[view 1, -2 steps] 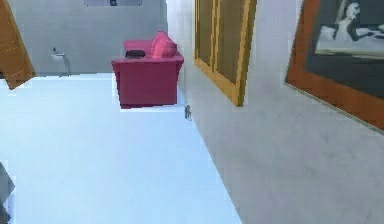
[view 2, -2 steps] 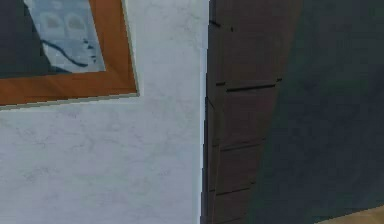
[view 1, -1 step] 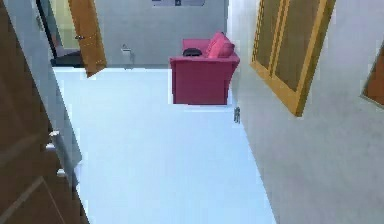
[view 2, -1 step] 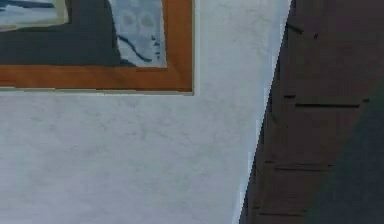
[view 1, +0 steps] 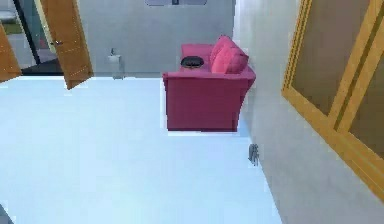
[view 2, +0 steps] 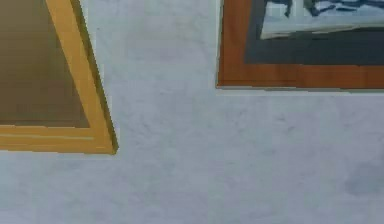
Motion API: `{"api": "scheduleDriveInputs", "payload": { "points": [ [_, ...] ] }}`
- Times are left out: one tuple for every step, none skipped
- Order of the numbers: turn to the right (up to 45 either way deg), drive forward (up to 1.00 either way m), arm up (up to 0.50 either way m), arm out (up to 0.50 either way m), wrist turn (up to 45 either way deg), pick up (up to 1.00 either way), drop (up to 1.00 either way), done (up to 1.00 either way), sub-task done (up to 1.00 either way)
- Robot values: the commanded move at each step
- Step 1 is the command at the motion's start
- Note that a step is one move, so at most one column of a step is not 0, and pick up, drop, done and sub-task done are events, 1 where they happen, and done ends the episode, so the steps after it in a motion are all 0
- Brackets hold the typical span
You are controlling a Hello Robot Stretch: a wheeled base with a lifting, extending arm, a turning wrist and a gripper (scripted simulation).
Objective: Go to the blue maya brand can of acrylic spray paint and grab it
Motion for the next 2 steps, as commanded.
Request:
{"api": "scheduleDriveInputs", "payload": {
  "points": [
    [-33.0,0.0,0.0,0.0,0.0,0.0,0.0,0.0,0.0],
    [0.0,1.0,0.0,0.0,0.0,0.0,0.0,0.0,0.0]
  ]
}}
